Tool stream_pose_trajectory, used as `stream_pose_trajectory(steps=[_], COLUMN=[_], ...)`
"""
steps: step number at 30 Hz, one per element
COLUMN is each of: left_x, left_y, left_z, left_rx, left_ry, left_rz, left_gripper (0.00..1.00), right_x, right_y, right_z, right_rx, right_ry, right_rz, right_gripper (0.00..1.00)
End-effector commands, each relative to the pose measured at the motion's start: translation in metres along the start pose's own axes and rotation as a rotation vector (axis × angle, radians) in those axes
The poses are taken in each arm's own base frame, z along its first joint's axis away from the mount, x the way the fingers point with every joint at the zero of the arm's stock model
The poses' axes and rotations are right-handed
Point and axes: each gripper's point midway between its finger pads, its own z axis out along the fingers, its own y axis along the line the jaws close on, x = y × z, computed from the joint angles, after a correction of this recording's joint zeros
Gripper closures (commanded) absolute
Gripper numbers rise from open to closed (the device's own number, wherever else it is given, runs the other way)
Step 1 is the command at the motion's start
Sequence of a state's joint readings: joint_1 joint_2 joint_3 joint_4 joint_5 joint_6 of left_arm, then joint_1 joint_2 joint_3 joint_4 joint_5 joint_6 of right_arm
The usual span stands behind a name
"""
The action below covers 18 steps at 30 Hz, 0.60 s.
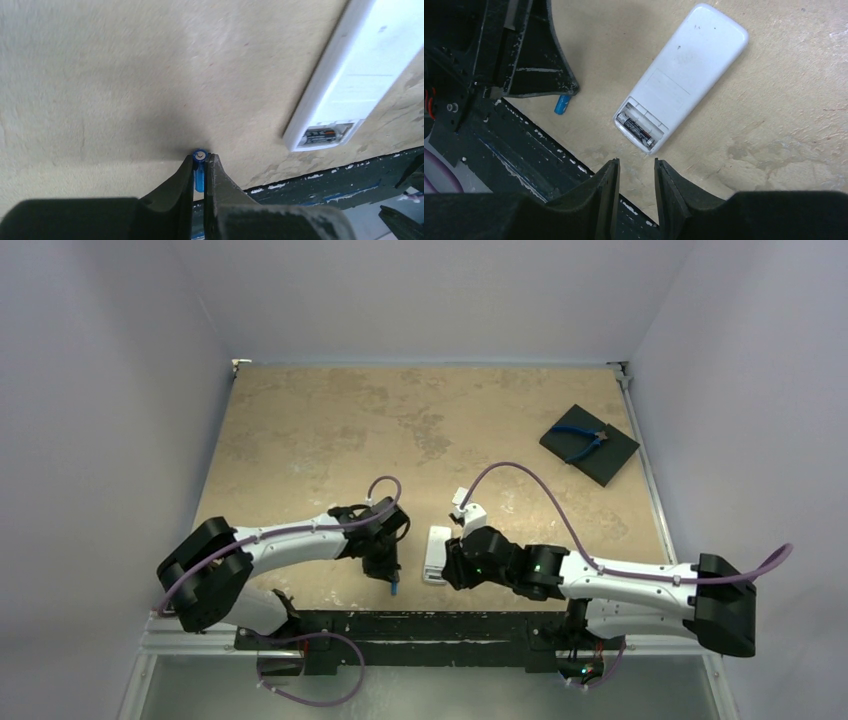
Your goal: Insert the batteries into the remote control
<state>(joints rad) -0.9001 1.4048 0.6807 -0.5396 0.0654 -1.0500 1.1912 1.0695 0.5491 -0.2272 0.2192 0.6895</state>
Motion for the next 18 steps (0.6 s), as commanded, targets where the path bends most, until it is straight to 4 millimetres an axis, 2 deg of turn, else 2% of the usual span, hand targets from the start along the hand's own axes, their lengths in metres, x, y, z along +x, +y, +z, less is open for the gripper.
stream_pose_trajectory(steps=[1, 9, 14, 18], left_x=[-0.026, -0.053, -0.055, -0.048], left_y=[-0.020, -0.023, -0.026, -0.039], left_z=[-0.008, -0.015, -0.015, -0.015], left_rx=[0.026, -0.062, -0.099, -0.105], left_ry=[-0.091, -0.199, -0.227, -0.224], left_rz=[0.203, 0.454, 0.612, 0.702], left_gripper=[1.00, 1.00, 1.00, 1.00], right_x=[-0.006, -0.005, -0.008, -0.011], right_y=[-0.003, -0.005, -0.004, -0.004], right_z=[-0.007, -0.013, -0.019, -0.022], right_rx=[0.013, 0.006, -0.001, -0.001], right_ry=[-0.035, -0.031, -0.040, -0.047], right_rz=[0.014, 0.004, -0.012, -0.021], right_gripper=[0.61, 0.61, 0.60, 0.59])
